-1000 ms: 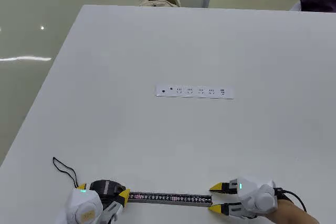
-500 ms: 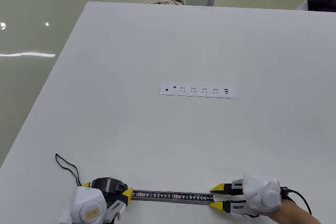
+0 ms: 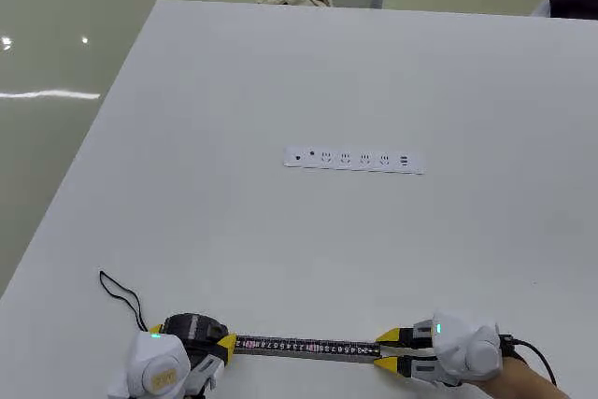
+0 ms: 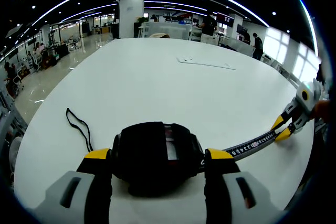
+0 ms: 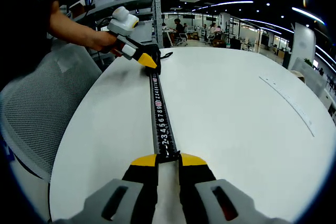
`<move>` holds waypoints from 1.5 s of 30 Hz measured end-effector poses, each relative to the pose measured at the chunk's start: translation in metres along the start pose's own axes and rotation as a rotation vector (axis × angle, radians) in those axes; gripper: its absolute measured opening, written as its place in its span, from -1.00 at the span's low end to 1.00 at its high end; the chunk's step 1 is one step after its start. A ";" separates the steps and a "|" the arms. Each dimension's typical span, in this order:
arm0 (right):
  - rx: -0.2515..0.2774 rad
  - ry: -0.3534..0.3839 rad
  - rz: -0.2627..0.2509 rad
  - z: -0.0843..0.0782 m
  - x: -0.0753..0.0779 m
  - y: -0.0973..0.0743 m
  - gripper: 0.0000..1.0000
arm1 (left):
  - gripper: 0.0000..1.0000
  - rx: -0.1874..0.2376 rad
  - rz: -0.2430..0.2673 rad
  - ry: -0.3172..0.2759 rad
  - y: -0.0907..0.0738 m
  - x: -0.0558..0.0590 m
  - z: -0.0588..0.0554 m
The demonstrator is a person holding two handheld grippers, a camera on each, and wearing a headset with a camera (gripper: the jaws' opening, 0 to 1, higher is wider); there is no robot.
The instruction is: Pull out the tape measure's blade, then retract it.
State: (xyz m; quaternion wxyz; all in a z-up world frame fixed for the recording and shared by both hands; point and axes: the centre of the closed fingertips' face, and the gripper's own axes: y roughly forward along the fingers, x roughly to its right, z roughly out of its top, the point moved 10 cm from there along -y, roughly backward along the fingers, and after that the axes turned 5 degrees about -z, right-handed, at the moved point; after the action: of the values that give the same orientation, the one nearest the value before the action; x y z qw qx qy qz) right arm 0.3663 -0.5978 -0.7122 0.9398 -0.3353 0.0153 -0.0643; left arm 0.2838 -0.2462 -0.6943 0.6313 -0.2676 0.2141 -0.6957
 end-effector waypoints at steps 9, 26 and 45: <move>-0.010 -0.021 -0.003 0.001 0.000 0.001 -0.73 | 0.36 0.011 0.004 -0.025 0.000 -0.001 0.002; -0.001 0.016 -0.002 0.004 -0.002 -0.001 -0.73 | 0.32 0.008 0.021 -0.035 0.000 0.000 0.002; -0.007 -0.009 -0.003 0.010 -0.007 -0.006 -0.75 | 0.36 0.025 0.048 -0.091 -0.001 0.003 0.004</move>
State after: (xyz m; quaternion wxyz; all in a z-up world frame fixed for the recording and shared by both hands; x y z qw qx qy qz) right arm 0.3599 -0.5954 -0.7014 0.9385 -0.3391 0.0107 -0.0642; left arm 0.2853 -0.2488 -0.6908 0.6600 -0.2857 0.1829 -0.6703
